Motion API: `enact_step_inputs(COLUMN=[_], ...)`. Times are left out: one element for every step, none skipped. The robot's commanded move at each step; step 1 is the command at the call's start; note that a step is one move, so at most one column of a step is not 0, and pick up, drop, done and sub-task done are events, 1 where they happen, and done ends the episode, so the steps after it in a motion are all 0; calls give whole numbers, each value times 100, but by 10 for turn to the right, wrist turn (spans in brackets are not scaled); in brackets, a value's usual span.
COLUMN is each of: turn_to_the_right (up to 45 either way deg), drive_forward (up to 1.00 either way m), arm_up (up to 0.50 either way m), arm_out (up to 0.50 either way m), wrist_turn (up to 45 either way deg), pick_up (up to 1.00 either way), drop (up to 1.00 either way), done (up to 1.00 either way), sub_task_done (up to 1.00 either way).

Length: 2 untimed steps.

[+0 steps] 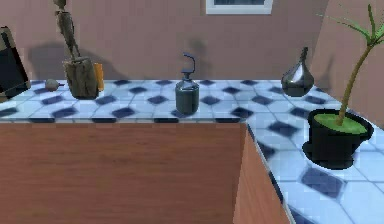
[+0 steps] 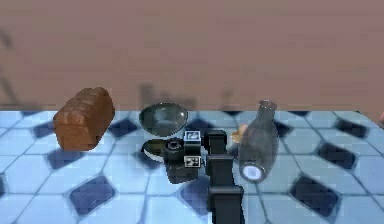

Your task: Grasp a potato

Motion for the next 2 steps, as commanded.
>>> enact_step_inputs(turn_to_the_right=[0, 0], drive_forward=[0, 0], arm_up=[10, 0], arm_out=[0, 0], wrist_turn=[0, 0], pick_up=[0, 0], drop=[0, 0], done=[0, 100], sub_task_done=[0, 0])
